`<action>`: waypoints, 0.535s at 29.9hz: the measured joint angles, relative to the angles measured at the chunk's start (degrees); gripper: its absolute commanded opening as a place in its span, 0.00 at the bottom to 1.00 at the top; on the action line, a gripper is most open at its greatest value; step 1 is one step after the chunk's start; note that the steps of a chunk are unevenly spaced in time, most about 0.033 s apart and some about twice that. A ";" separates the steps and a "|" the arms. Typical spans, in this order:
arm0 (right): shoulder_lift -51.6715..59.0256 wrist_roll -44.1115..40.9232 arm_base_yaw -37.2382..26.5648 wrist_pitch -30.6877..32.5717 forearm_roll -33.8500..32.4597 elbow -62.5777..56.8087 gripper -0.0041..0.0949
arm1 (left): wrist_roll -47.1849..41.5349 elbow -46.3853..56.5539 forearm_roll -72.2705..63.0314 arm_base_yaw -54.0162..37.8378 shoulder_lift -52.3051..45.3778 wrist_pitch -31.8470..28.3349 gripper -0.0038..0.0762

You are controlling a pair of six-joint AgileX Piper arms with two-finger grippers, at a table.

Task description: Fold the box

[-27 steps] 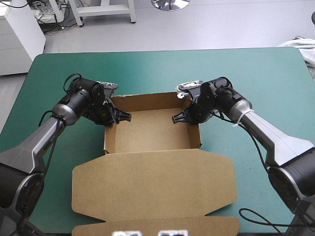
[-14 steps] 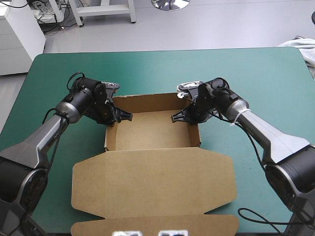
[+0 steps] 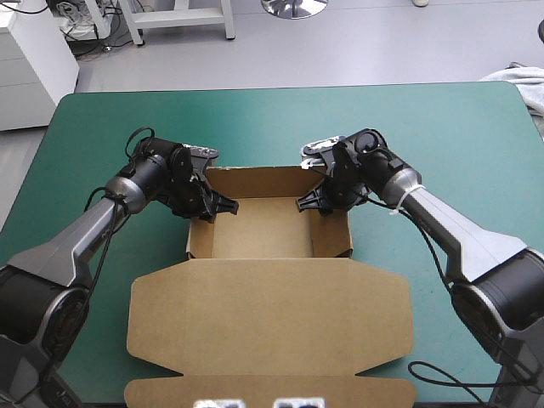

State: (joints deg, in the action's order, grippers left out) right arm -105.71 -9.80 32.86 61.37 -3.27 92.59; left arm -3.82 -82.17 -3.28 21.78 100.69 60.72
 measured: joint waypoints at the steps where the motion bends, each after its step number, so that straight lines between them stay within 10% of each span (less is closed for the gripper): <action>1: 0.00 -0.52 0.00 0.61 -0.50 0.95 0.53 | 0.00 0.00 -0.19 0.05 0.02 0.00 0.60; 16: -0.07 -1.37 0.07 9.26 -7.03 14.66 0.53 | 0.00 -7.06 3.28 0.19 -0.04 4.59 0.61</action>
State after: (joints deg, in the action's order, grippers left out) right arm -105.78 -11.17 32.92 70.63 -10.30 107.25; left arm -3.82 -89.23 0.00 21.97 100.65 65.31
